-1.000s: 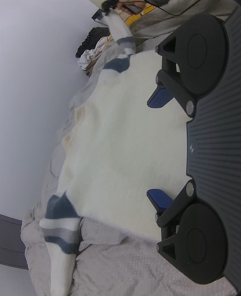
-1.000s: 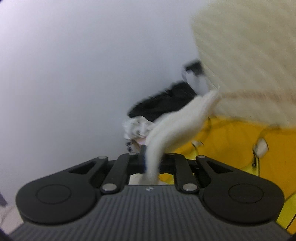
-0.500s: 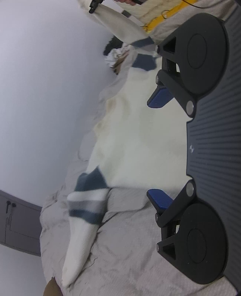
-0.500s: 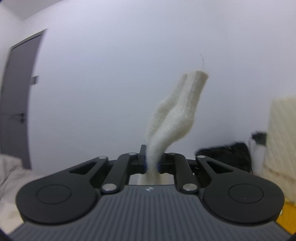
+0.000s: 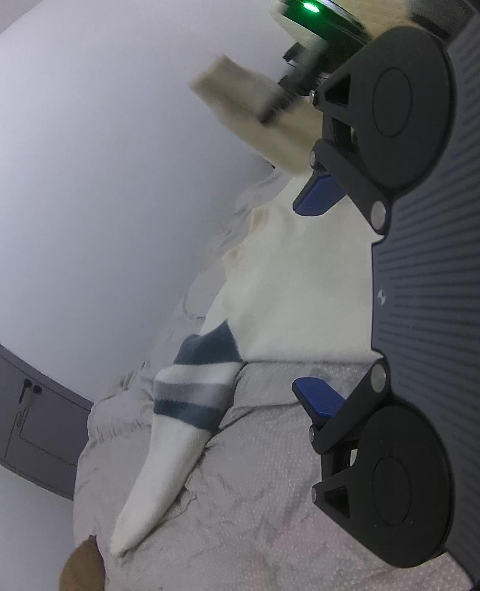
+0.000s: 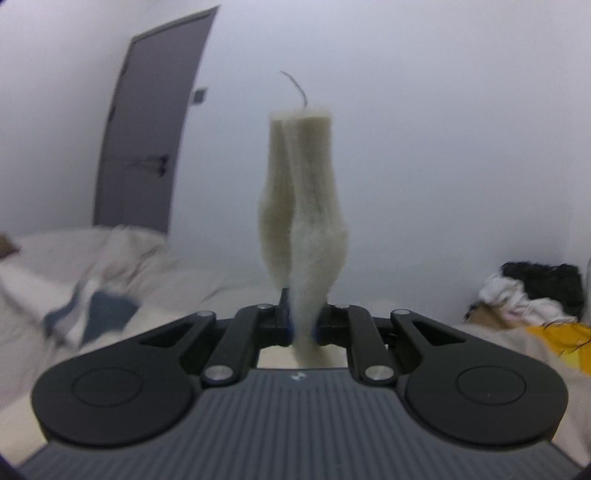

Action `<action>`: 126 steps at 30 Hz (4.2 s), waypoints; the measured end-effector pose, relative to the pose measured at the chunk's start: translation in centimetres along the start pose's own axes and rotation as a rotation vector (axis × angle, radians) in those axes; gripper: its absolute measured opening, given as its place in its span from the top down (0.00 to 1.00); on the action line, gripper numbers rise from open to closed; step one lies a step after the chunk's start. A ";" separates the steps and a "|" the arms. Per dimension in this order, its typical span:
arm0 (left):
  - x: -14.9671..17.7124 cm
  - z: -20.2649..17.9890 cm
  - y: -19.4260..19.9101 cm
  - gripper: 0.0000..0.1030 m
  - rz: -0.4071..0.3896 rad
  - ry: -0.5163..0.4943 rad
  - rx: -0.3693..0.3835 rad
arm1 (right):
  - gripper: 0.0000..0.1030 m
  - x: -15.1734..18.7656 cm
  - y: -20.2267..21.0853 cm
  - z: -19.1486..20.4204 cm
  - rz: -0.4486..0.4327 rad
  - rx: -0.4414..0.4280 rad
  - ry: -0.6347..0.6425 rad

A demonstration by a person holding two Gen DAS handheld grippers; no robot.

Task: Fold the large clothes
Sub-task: 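Lay the raised sleeve across the sweater body and open the right gripper, then grasp the striped sleeve cuff nearest the left gripper and lift it, then lay the held sleeve across the sweater body and open the left gripper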

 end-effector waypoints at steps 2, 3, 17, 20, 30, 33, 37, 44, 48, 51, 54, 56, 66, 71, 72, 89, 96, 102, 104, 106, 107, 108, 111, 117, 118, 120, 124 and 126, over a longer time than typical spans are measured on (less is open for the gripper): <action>-0.3 0.6 -0.1 0.06 -0.002 0.023 -0.001 | 0.87 2.1 -0.5 2.1 0.051 -0.030 0.005; -0.4 0.9 -0.2 0.06 -0.003 0.032 -0.005 | 0.87 3.0 -0.8 3.2 0.080 -0.042 0.002; 0.6 1.5 -4.1 0.07 0.051 0.039 -0.008 | 0.54 7.3 -1.6 7.9 0.406 -0.206 -0.044; 0.9 0.2 -4.1 0.07 0.026 -0.031 -0.009 | 0.47 8.0 0.6 8.3 0.447 -0.260 -0.059; 2.5 -4.0 -5.4 0.08 0.048 -0.164 0.038 | 0.44 8.1 5.1 6.0 0.593 -0.265 -0.247; 3.5 -5.5 -6.3 0.09 0.086 -0.207 0.056 | 0.44 7.8 5.2 4.0 0.546 -0.212 -0.337; 4.9 -7.2 -8.3 0.18 0.111 -0.304 0.046 | 0.45 7.2 4.8 2.5 0.488 -0.175 -0.366; 6.5 -7.4 -12.6 0.45 0.201 -0.346 0.030 | 0.68 8.1 3.0 0.6 0.468 -0.125 -0.434; 8.2 -6.9 -14.4 0.45 0.278 -0.384 -0.019 | 0.69 9.0 1.4 -0.2 0.467 -0.134 -0.490; 8.4 -6.8 -14.7 0.45 0.281 -0.400 -0.024 | 0.70 10.2 -0.3 -0.3 0.478 -0.135 -0.515; 8.0 -6.2 -14.4 0.45 0.277 -0.365 -0.002 | 0.73 12.0 -1.8 -0.1 0.533 -0.134 -0.516; 7.5 -5.6 -14.1 0.45 0.277 -0.329 0.012 | 0.73 12.6 -2.2 0.2 0.543 -0.131 -0.504; -2.4 2.4 -15.3 0.32 0.194 -0.108 -0.043 | 0.71 12.0 -1.4 0.7 0.543 -0.128 -0.478; -8.4 12.3 -16.6 0.28 0.132 0.144 -0.192 | 0.70 12.2 -1.0 0.5 0.530 -0.136 -0.532; -9.4 14.6 -16.8 0.27 0.115 0.209 -0.217 | 0.70 12.2 -1.1 0.4 0.531 -0.135 -0.541; -16.3 30.8 -22.4 0.28 -0.165 0.626 -0.252 | 0.72 12.7 -3.9 1.1 0.511 -0.063 -0.526; -19.9 33.7 -24.5 0.67 -0.191 0.606 -0.453 | 0.72 12.7 -4.9 1.6 0.493 -0.026 -0.490; -23.3 32.5 -25.6 0.84 -0.157 0.408 -0.562 | 0.71 12.6 -5.4 1.9 0.480 -0.012 -0.476; -24.2 31.0 -25.2 0.84 -0.183 0.359 -0.581 | 0.71 12.5 -5.4 1.9 0.479 -0.011 -0.480; -25.2 28.8 -24.4 0.85 -0.229 0.306 -0.588 | 0.70 12.4 -5.4 1.9 0.478 -0.010 -0.482; -25.9 27.2 -24.1 0.85 -0.243 0.262 -0.617 | 0.70 12.3 -5.4 1.9 0.473 -0.009 -0.484; -26.2 25.9 -23.7 0.85 -0.251 0.234 -0.633 | 0.71 12.3 -5.3 1.9 0.467 -0.008 -0.483; -28.0 20.7 -22.2 0.86 -0.285 0.134 -0.624 | 0.71 12.2 -5.3 1.9 0.453 -0.005 -0.468; -30.5 9.2 -18.7 0.87 -0.335 -0.085 -0.567 | 0.71 11.4 -4.6 1.4 0.421 -0.005 -0.449; -30.6 7.3 -18.1 0.87 -0.340 -0.121 -0.563 | 0.71 11.3 -4.3 1.1 0.409 0.000 -0.450; -30.5 3.1 -16.7 0.87 -0.346 -0.205 -0.545 | 0.70 10.9 -3.7 0.5 0.382 0.012 -0.459; -28.5 -4.5 -14.5 0.87 -0.354 -0.354 -0.551 | 0.69 10.2 -2.3 -0.9 0.344 0.023 -0.494; -27.2 -7.6 -13.8 0.87 -0.362 -0.394 -0.537 | 0.69 9.8 -1.5 -1.4 0.325 0.021 -0.498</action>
Point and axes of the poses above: each gripper's, at about its wrist camera, not at the fingertips, and y roughly against the way its jaws point, z to its left, x to its underside, the point moved 2 cm from there along -y, roughly the way its jaws point, and after that the axes turned 5 degrees about -x, right-handed, at the moved point
